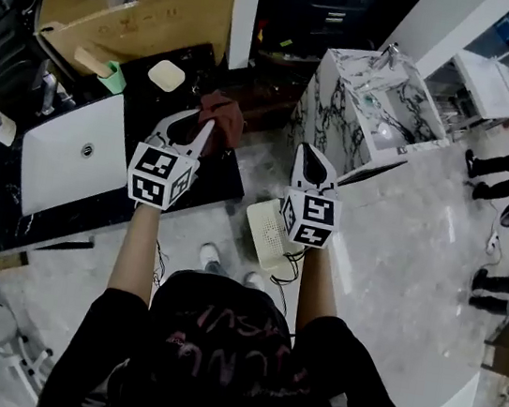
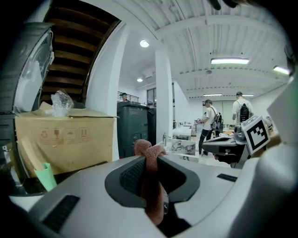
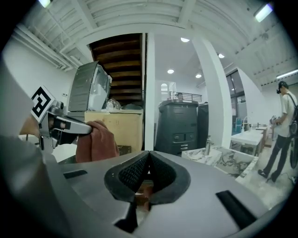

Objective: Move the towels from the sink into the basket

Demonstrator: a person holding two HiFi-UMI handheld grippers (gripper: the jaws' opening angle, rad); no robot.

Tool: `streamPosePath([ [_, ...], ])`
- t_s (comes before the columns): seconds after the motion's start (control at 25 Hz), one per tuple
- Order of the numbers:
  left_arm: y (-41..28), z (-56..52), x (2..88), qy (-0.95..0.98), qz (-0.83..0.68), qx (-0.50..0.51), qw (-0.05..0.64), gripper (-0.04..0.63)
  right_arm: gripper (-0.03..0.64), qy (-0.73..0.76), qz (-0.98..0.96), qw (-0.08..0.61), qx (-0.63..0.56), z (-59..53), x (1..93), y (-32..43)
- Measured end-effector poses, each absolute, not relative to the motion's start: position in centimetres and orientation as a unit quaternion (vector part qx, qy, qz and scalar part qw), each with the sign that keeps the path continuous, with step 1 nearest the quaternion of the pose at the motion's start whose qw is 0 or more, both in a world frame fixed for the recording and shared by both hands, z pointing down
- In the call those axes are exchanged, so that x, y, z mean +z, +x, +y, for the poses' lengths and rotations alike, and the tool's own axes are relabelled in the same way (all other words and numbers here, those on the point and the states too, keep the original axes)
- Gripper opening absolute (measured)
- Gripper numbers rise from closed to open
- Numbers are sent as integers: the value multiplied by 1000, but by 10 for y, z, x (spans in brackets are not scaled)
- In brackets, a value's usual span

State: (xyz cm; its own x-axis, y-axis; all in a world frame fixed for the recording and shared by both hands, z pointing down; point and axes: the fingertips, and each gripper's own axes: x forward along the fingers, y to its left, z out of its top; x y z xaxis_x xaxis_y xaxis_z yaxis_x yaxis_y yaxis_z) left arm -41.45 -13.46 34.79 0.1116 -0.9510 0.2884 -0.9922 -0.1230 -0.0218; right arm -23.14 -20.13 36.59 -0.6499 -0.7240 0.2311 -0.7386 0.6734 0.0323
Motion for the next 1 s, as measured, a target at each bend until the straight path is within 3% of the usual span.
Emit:
streamPosePath([
  [0.68,-169,-203,370,885,-436,142,78,78,15,616,-777,111,62,-170,364,17],
  [1.0,-95,-200,391,897,-398,166,92,78,15,646,-751,114,79,-155,379,92],
])
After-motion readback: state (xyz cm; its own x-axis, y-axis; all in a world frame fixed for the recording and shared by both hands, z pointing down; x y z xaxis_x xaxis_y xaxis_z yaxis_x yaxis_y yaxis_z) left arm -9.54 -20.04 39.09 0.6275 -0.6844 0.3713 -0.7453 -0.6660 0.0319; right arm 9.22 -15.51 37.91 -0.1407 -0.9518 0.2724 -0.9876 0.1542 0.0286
